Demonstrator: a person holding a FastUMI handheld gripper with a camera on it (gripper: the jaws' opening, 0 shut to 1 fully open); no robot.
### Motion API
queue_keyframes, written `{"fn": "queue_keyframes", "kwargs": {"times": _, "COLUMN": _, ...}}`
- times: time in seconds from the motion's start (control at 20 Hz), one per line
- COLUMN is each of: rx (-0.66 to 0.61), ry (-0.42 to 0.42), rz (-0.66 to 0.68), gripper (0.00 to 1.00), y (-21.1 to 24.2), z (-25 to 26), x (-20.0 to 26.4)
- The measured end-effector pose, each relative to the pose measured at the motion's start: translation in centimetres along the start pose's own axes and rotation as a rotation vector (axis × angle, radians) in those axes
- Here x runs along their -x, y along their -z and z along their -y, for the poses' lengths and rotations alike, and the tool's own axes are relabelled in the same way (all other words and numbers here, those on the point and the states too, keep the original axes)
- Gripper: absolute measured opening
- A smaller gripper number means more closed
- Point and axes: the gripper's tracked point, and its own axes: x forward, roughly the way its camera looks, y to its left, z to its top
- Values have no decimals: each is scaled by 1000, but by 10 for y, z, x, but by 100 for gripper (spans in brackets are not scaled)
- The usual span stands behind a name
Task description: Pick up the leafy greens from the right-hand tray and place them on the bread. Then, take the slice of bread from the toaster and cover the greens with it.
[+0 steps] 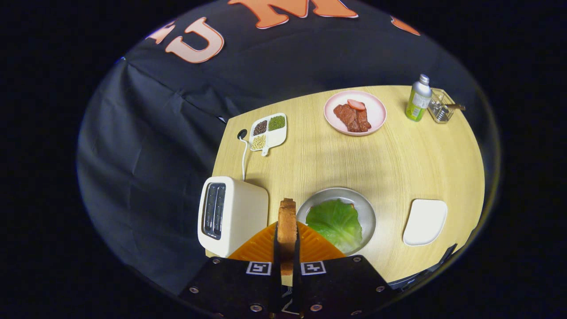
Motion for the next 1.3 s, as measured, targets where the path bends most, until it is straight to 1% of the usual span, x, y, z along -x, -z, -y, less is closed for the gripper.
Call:
{"fn": "queue_keyframes", "kwargs": {"times": 0.15, "rx": -27, "ry": -61, "rz": -23, "gripper": 10, "y": 13, "z": 20, "x": -16}}
{"fn": "queue_keyframes", "kwargs": {"times": 0.4, "rx": -96, "ry": -187, "rz": -33, "gripper": 10, "y": 23, "z": 46, "x": -44}}
{"fn": "queue_keyframes", "kwargs": {"times": 0.55, "rx": -134, "ry": -231, "rz": -41, "gripper": 10, "y": 30, "z": 62, "x": -64}}
{"fn": "queue_keyframes", "kwargs": {"times": 0.8, "rx": -137, "ry": -313, "rz": -59, "gripper": 10, "y": 42, "z": 72, "x": -85}}
{"fn": "queue_keyframes", "kwargs": {"times": 0.85, "rx": -133, "ry": -315, "rz": -58, "gripper": 10, "y": 42, "z": 75, "x": -89}}
{"fn": "queue_keyframes", "kwargs": {"times": 0.95, "rx": -126, "ry": -290, "rz": -65, "gripper": 10, "y": 45, "z": 86, "x": -96}}
{"fn": "queue_keyframes", "kwargs": {"times": 1.05, "rx": -126, "ry": -264, "rz": -79, "gripper": 14, "y": 46, "z": 95, "x": -97}}
{"fn": "queue_keyframes", "kwargs": {"times": 1.15, "rx": -114, "ry": -221, "rz": -83, "gripper": 19, "y": 47, "z": 107, "x": -98}}
{"fn": "queue_keyframes", "kwargs": {"times": 1.3, "rx": -92, "ry": -146, "rz": -84, "gripper": 40, "y": 51, "z": 127, "x": -97}}
